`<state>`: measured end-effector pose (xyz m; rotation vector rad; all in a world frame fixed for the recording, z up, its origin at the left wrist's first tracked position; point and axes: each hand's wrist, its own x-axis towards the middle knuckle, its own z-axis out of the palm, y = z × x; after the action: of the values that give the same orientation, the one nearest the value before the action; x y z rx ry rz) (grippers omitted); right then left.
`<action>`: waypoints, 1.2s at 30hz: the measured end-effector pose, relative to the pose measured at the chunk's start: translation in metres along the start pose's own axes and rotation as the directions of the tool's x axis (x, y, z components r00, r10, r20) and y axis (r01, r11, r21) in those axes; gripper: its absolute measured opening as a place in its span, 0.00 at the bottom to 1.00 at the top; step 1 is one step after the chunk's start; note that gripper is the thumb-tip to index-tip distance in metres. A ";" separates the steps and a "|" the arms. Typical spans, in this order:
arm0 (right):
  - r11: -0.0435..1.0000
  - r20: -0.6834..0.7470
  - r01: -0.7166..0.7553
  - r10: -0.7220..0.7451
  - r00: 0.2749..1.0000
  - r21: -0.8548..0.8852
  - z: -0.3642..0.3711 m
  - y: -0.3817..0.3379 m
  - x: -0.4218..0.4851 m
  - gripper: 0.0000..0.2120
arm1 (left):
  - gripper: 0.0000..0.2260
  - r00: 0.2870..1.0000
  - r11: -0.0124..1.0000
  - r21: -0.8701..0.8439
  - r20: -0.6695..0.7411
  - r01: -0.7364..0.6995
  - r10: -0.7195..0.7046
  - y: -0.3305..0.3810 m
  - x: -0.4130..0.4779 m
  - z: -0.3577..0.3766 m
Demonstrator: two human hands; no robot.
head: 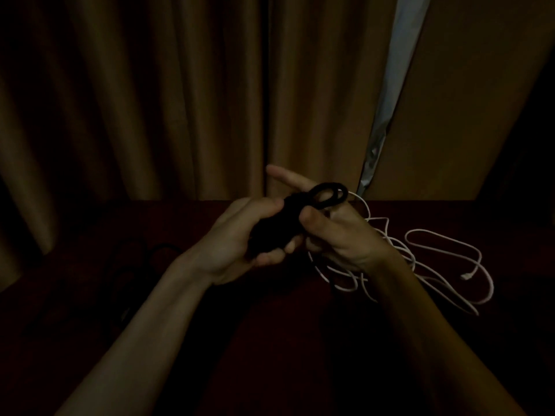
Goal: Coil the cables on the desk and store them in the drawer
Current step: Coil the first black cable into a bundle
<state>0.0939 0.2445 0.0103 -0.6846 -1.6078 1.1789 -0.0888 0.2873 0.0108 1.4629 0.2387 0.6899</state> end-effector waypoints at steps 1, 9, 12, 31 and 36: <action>1.000 0.044 0.006 -0.007 0.999 0.007 0.000 0.000 0.000 0.35 | 0.19 0.998 0.999 -0.040 0.057 0.021 -0.019 0.000 -0.001 0.000; 0.989 0.026 0.034 -0.031 0.999 -0.143 0.005 -0.008 -0.001 0.21 | 0.24 0.988 0.999 -0.045 0.156 0.002 0.005 0.002 0.002 -0.002; 0.975 -0.108 0.072 -0.096 0.990 -0.211 0.015 -0.011 0.001 0.13 | 0.20 0.991 0.997 -0.061 0.126 0.044 -0.036 0.004 -0.001 0.001; 0.953 -0.630 -0.057 -0.152 0.762 -0.298 0.027 -0.002 0.011 0.25 | 0.32 0.963 0.640 0.766 -0.132 -0.050 0.234 0.004 0.002 0.015; 0.949 -0.591 -0.099 -0.103 0.800 -0.299 0.020 -0.002 0.012 0.28 | 0.24 0.891 0.462 0.865 -0.043 -0.194 0.453 -0.001 0.004 0.017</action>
<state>0.0711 0.2464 0.0161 -1.1372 -1.2425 0.5939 -0.0758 0.2757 0.0132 2.4164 0.5769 1.2009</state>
